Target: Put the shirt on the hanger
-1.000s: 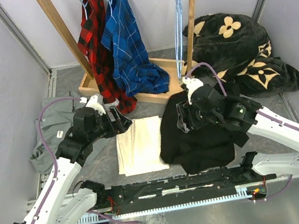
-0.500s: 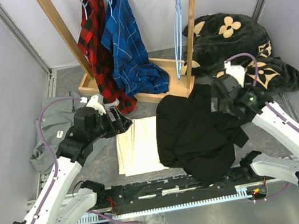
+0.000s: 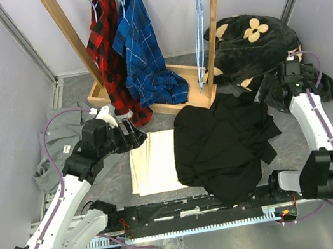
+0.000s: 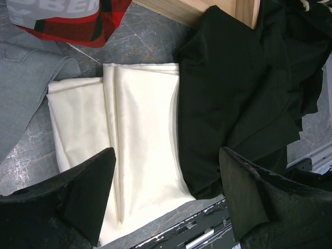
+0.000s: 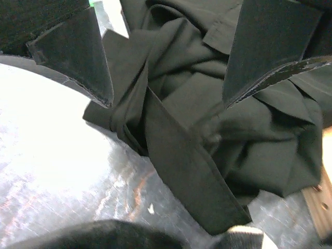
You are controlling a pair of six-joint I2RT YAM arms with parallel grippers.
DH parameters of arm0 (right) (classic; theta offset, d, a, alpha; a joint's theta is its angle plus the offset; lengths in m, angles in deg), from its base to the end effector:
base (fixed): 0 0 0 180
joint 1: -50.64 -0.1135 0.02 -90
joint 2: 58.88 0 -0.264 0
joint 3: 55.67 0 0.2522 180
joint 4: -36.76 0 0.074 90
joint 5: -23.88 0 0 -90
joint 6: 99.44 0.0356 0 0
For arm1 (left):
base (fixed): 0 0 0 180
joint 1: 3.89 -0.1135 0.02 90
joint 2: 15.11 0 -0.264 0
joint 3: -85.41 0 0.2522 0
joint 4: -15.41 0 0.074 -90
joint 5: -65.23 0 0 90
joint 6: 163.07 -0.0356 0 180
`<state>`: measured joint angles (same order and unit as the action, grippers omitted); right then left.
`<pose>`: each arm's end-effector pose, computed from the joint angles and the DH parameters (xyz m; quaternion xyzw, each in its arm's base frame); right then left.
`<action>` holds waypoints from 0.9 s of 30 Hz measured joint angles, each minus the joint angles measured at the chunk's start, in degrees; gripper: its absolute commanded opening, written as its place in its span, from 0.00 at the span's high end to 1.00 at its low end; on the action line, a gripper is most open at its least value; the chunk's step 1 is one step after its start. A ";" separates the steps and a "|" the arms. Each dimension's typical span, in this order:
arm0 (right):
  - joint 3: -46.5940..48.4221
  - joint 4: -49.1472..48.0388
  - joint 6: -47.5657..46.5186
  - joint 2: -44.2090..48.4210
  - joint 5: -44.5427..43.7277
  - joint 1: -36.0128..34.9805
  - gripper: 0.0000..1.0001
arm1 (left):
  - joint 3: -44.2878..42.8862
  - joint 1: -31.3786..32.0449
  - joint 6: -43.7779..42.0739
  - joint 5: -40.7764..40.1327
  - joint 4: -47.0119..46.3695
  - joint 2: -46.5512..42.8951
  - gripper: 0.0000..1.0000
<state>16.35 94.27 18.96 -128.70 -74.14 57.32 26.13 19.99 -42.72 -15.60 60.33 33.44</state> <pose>0.2409 -0.0332 0.2811 0.3068 0.9016 -0.0095 0.3046 0.1653 -0.0794 0.2970 -0.0124 0.8816 -0.2755 0.3830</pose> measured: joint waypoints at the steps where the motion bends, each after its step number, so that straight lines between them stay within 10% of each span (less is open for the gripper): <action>1: -0.20 -1.51 -0.33 -0.76 2.58 1.88 0.05 | 0.00 0.00 0.00 0.00 0.00 -0.02 0.13; 12: -1.95 -19.47 -1.33 -12.63 30.62 17.81 0.04 | 0.00 0.00 -0.02 0.00 0.04 0.22 0.13; 27: -3.04 -29.66 1.95 -23.96 47.80 18.43 0.07 | 0.02 0.00 0.00 0.11 -0.02 1.42 0.13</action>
<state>13.31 64.61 20.90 -152.65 -26.33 75.74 26.16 19.99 -42.72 -15.49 60.31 34.86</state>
